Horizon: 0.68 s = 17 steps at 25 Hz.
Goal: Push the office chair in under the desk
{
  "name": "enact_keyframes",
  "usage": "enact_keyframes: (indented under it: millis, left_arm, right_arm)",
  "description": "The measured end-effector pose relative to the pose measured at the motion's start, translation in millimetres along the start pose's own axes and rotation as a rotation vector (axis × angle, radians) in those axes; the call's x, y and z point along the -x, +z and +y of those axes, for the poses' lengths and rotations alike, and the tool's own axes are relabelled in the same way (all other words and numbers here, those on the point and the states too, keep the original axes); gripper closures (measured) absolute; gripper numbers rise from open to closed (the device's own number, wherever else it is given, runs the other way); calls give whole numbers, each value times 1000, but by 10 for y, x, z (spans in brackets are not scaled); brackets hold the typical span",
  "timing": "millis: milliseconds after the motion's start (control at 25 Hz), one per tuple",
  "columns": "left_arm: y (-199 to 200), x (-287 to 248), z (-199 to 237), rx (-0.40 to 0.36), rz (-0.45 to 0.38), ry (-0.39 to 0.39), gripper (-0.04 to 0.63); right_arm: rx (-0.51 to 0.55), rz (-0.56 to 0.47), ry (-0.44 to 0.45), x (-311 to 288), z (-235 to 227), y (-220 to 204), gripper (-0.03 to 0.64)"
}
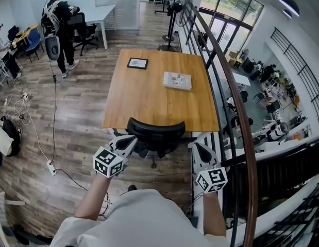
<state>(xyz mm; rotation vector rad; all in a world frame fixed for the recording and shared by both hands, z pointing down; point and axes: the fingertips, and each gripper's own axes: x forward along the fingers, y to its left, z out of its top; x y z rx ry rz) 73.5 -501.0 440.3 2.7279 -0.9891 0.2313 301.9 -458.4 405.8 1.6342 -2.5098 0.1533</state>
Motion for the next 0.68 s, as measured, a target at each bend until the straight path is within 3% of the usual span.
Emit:
enact_keyframes:
  millis: [680]
  left_arm:
    - [85, 14, 52, -8, -25, -14, 601]
  right_arm:
    - [-19, -17, 17, -65, 85, 62, 615]
